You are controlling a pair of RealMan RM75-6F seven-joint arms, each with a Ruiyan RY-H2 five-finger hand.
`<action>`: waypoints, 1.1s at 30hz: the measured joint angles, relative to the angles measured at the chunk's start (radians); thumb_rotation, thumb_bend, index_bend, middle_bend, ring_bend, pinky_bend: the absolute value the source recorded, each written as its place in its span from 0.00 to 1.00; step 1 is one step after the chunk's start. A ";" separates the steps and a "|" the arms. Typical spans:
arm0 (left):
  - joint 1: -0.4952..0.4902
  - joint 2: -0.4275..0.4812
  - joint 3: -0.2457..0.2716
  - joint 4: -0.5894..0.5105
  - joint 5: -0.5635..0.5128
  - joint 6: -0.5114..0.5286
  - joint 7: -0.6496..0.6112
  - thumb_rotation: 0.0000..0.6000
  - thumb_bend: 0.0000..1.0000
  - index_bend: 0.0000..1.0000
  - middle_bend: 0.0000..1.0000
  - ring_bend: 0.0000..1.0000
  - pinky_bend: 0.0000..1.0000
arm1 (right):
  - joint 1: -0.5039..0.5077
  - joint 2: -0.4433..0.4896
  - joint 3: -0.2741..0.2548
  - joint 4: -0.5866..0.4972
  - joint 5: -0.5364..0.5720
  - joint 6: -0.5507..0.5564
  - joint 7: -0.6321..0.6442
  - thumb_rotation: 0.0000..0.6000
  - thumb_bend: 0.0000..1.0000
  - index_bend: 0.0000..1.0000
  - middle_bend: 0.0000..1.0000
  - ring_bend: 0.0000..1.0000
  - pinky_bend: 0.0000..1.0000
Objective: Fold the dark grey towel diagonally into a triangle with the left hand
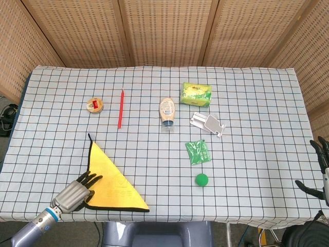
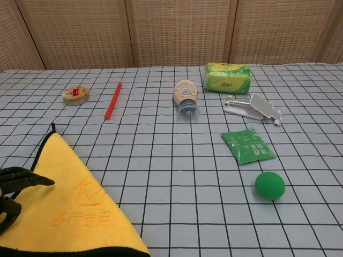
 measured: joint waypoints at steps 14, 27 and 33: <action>0.014 0.003 -0.003 0.010 0.014 -0.008 -0.008 1.00 0.44 0.66 0.00 0.00 0.00 | 0.000 0.000 -0.001 -0.002 -0.001 0.002 -0.002 1.00 0.00 0.04 0.00 0.00 0.00; 0.022 0.007 -0.010 0.012 0.016 -0.015 -0.007 1.00 0.44 0.55 0.00 0.00 0.00 | -0.001 0.001 -0.001 -0.001 -0.002 0.003 0.001 1.00 0.00 0.04 0.00 0.00 0.00; 0.023 0.014 -0.011 0.011 0.021 -0.018 -0.014 1.00 0.41 0.47 0.00 0.00 0.00 | -0.001 0.000 -0.001 -0.002 -0.002 0.003 -0.001 1.00 0.00 0.04 0.00 0.00 0.00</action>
